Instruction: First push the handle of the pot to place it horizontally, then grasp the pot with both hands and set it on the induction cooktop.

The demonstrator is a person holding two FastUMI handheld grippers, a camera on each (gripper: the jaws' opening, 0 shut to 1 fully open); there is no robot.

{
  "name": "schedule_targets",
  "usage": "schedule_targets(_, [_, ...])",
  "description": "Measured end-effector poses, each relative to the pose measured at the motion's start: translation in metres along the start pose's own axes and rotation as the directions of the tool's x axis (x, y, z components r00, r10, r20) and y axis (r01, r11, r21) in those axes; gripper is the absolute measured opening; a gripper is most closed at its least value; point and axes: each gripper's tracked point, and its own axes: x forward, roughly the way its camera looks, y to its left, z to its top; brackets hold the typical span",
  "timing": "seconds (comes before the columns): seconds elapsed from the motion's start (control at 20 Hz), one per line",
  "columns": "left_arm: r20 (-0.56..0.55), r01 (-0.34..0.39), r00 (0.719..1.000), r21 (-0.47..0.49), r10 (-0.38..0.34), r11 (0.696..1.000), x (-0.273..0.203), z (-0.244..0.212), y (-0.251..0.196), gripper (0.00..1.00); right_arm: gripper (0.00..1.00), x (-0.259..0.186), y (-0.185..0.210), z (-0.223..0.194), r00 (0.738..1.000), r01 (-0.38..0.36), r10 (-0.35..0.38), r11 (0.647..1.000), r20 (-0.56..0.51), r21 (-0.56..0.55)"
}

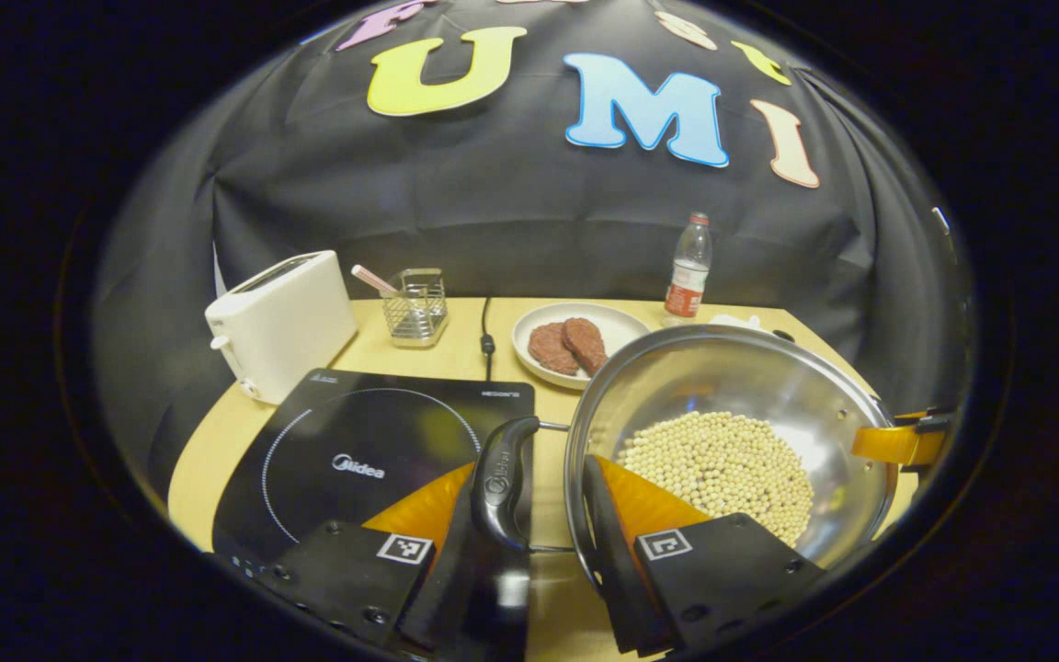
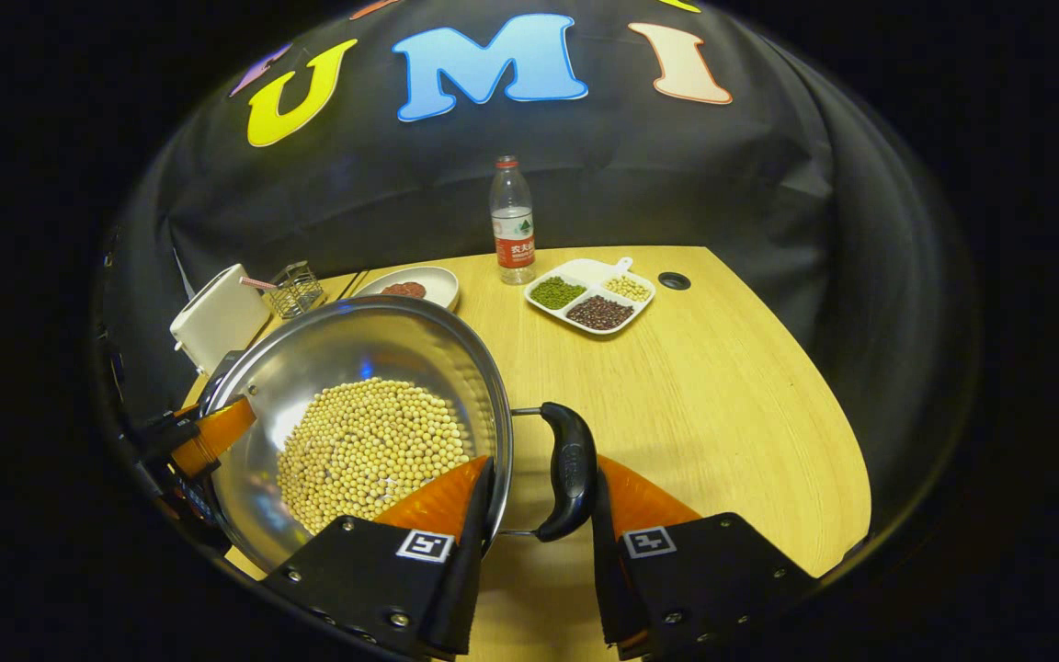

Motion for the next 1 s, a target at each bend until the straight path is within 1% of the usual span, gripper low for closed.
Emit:
schedule_targets(0.05, [0.004, -0.004, 1.000, -0.004, 0.004, 1.000, -0.002, 0.000, 0.008, 0.67, 0.52, 0.000, 0.009, 0.000, 1.000, -0.004, 0.004, 1.000, 0.000, -0.001])
schedule_targets(0.1, [0.005, -0.007, 1.000, -0.007, 0.007, 1.000, -0.003, 0.001, 0.017, 0.67, 0.52, -0.001, 0.017, 0.001, 1.000, -0.007, 0.007, 1.000, 0.002, -0.003])
schedule_targets(0.4, [0.012, -0.021, 1.000, -0.028, 0.021, 0.999, -0.012, 0.003, 0.067, 0.67, 0.52, -0.001, 0.066, 0.005, 1.000, -0.019, 0.019, 1.000, 0.006, -0.010])
schedule_targets(0.45, [0.012, -0.023, 1.000, -0.030, 0.024, 0.999, -0.013, 0.003, 0.077, 0.63, 0.52, 0.000, 0.074, 0.005, 1.000, -0.021, 0.021, 1.000, 0.006, -0.009])
schedule_targets(0.5, [0.012, -0.024, 1.000, -0.031, 0.025, 0.999, -0.013, 0.004, 0.086, 0.67, 0.52, -0.001, 0.083, 0.005, 1.000, -0.022, 0.022, 1.000, 0.008, -0.006])
schedule_targets(0.55, [0.011, -0.025, 1.000, -0.032, 0.025, 0.999, -0.016, 0.001, 0.095, 0.67, 0.52, 0.000, 0.091, 0.004, 1.000, -0.022, 0.023, 1.000, 0.007, -0.006])
schedule_targets(0.6, [0.011, -0.025, 1.000, -0.031, 0.025, 0.999, -0.017, 0.003, 0.104, 0.63, 0.52, 0.001, 0.099, 0.002, 1.000, -0.023, 0.023, 1.000, 0.006, -0.003])
schedule_targets(0.7, [0.011, -0.027, 1.000, -0.027, 0.027, 0.999, -0.017, 0.003, 0.123, 0.63, 0.52, 0.002, 0.116, 0.000, 1.000, -0.024, 0.024, 1.000, 0.005, 0.003])
schedule_targets(0.75, [0.012, -0.027, 1.000, -0.026, 0.028, 0.999, -0.017, 0.002, 0.133, 0.67, 0.52, 0.002, 0.126, 0.000, 1.000, -0.025, 0.025, 1.000, 0.005, 0.006])
schedule_targets(1.0, [0.012, -0.031, 0.999, -0.016, 0.031, 0.999, -0.015, 0.008, 0.177, 0.67, 0.52, 0.008, 0.165, 0.000, 1.000, -0.027, 0.027, 0.999, 0.011, 0.021])
